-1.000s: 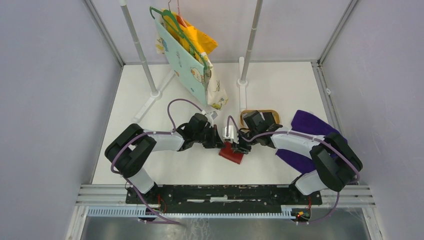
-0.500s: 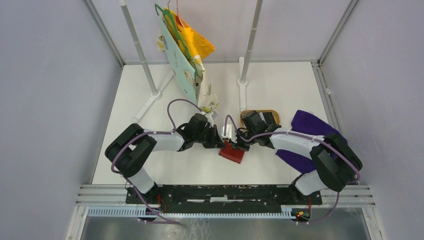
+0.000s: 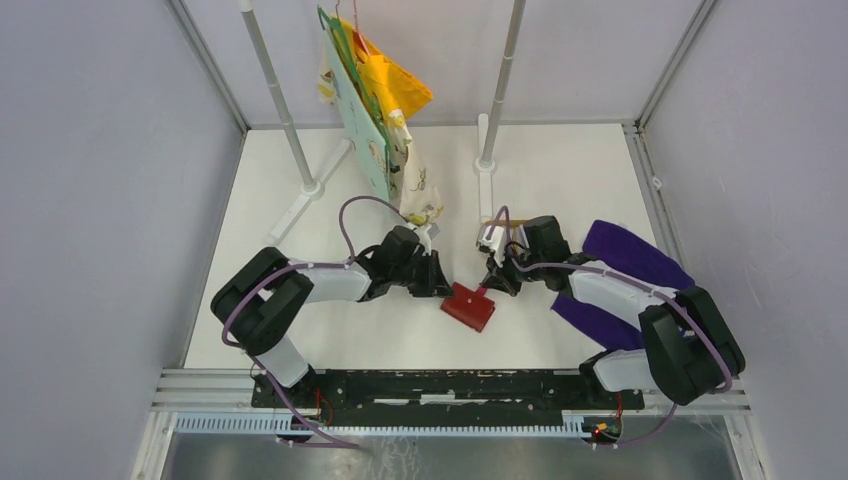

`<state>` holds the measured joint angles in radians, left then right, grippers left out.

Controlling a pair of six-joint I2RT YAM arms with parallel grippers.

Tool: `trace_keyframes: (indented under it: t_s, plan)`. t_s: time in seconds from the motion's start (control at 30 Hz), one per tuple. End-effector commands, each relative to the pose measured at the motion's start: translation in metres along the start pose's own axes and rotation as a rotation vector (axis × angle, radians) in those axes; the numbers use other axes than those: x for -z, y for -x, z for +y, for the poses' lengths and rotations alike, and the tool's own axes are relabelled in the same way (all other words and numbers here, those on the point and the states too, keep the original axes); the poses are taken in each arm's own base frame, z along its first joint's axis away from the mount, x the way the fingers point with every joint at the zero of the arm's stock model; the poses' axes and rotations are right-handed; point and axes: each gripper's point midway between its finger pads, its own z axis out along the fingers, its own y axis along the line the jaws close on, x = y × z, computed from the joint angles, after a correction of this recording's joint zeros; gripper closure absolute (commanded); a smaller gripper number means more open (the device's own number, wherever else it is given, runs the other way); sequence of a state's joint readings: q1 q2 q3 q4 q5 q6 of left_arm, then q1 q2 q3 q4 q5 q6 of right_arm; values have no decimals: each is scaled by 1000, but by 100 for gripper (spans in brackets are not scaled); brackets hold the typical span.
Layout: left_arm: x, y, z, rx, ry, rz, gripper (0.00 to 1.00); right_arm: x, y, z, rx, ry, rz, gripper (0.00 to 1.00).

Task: Put the credit cards into the card holder
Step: Open the card holder at the center of the board.

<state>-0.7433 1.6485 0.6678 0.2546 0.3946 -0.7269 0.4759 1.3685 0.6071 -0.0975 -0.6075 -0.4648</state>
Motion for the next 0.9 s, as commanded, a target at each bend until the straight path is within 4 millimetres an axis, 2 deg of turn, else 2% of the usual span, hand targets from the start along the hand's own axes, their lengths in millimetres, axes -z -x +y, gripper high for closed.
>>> trace_keyframes:
  t_s: [0.0,0.03,0.1,0.23,0.37,0.47,0.67,0.87]
  plan:
    - [3,30,-24,-94,-25,-54,74,16,37,7,-131,65,-214,100]
    - [5,36,-28,-90,-25,-68,63,21,38,3,-161,59,-240,100]
    - [9,43,-32,-82,-12,-92,52,29,41,-4,-212,40,-283,100]
    - [26,55,-32,-61,43,-159,33,46,45,-12,-309,19,-371,100]
    - [42,63,-35,-18,76,-213,19,64,57,-13,-428,28,-484,100]
    - [44,61,-42,40,37,-220,16,69,63,-8,-482,38,-528,100]
    - [34,52,-50,181,-52,-199,15,74,62,0,-614,28,-608,100]
    - [28,43,-41,231,-15,-167,15,69,44,-7,-657,-61,-580,100]
